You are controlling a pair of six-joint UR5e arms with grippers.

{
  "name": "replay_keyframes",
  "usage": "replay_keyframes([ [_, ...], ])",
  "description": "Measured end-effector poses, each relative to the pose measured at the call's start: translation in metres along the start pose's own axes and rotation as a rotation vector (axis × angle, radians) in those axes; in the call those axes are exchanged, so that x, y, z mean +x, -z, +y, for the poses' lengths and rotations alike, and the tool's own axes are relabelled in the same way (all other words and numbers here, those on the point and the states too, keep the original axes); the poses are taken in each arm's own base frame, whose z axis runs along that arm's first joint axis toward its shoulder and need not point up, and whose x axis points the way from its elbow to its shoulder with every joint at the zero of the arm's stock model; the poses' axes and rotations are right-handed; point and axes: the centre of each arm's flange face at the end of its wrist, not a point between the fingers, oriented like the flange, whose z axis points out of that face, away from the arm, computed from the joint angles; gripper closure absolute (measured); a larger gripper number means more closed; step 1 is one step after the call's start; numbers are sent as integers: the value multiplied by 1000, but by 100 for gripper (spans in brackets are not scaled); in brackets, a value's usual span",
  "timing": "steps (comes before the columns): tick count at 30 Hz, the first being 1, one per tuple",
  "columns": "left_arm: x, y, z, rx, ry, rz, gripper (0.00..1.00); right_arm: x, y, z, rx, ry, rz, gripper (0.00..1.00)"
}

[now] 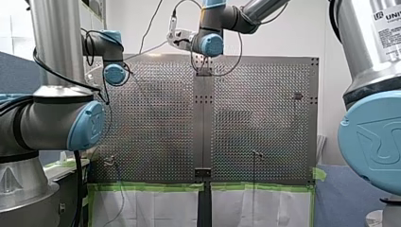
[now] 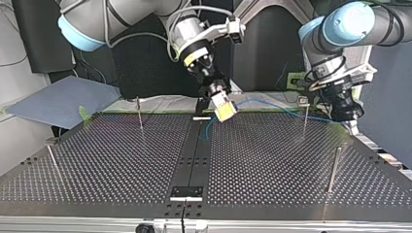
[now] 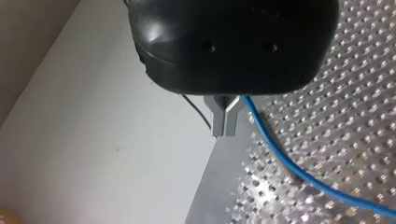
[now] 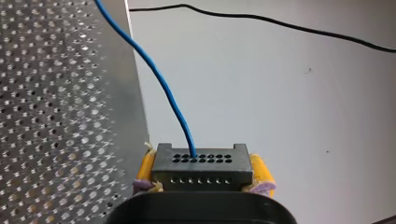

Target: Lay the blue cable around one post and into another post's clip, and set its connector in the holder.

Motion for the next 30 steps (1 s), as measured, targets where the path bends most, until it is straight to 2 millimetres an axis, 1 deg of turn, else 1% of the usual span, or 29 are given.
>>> replay_keyframes([
  [8,-19,-26,0,-19,2,-45,100,19,-14,-2,2,-2,23,100],
  [11,-22,-33,0,-14,4,-51,100,23,-16,-3,3,-3,28,100],
  [18,-19,-52,3,11,6,-43,100,24,-17,-3,2,-3,34,100],
  [26,-28,-69,2,35,39,-65,100,22,-19,-2,1,-17,38,100],
  [30,-31,-82,5,33,44,-75,100,21,-20,-1,0,-20,41,100],
])
